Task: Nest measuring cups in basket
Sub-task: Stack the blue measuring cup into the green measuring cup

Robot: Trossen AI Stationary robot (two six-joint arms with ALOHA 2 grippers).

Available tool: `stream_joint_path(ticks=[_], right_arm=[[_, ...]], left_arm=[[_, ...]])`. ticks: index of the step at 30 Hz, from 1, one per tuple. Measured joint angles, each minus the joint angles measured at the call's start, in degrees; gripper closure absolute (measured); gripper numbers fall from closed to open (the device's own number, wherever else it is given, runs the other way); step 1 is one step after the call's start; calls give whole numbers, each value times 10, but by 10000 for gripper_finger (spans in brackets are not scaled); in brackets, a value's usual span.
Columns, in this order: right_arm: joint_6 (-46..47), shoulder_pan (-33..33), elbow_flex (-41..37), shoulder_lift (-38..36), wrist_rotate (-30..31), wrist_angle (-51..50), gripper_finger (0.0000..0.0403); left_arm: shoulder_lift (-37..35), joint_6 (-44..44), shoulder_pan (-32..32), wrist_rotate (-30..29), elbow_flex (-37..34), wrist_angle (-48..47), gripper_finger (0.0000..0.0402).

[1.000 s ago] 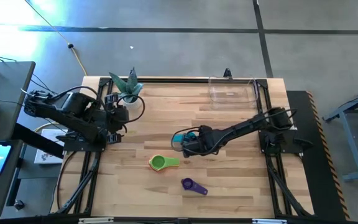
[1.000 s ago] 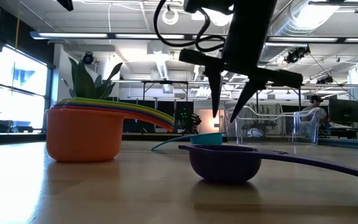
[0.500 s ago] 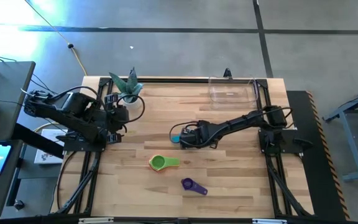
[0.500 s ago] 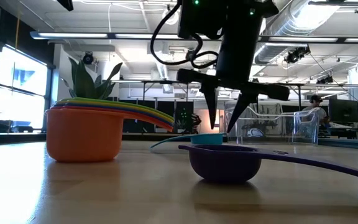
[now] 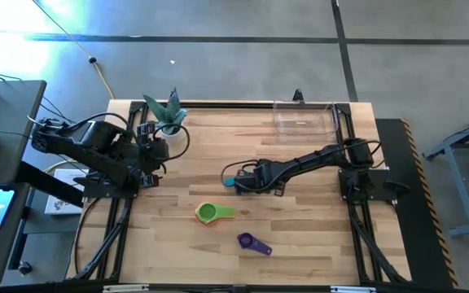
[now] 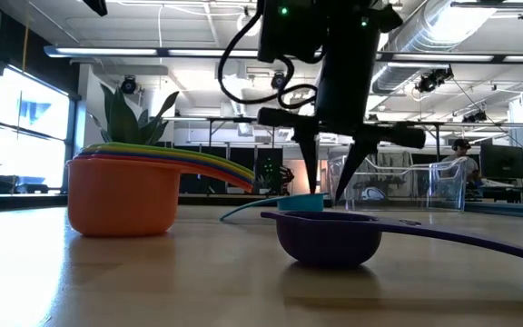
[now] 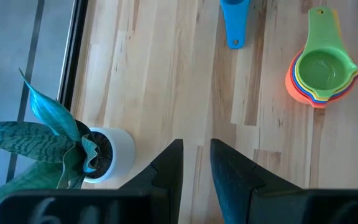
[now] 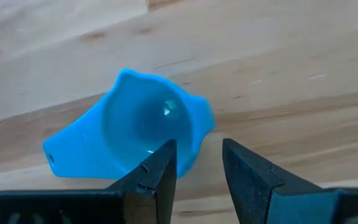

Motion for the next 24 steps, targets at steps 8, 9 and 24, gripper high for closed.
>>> stream_joint_path(ticks=[8,9,24], right_arm=[[-7,0,0,12,-5,10,285],[-7,0,0,12,-3,5,290],[-72,-5,0,8,8,-16,397]], left_arm=[[0,10,0,0,0,0,332],[0,10,0,0,0,0,332],[0,11,0,0,0,-2,332]])
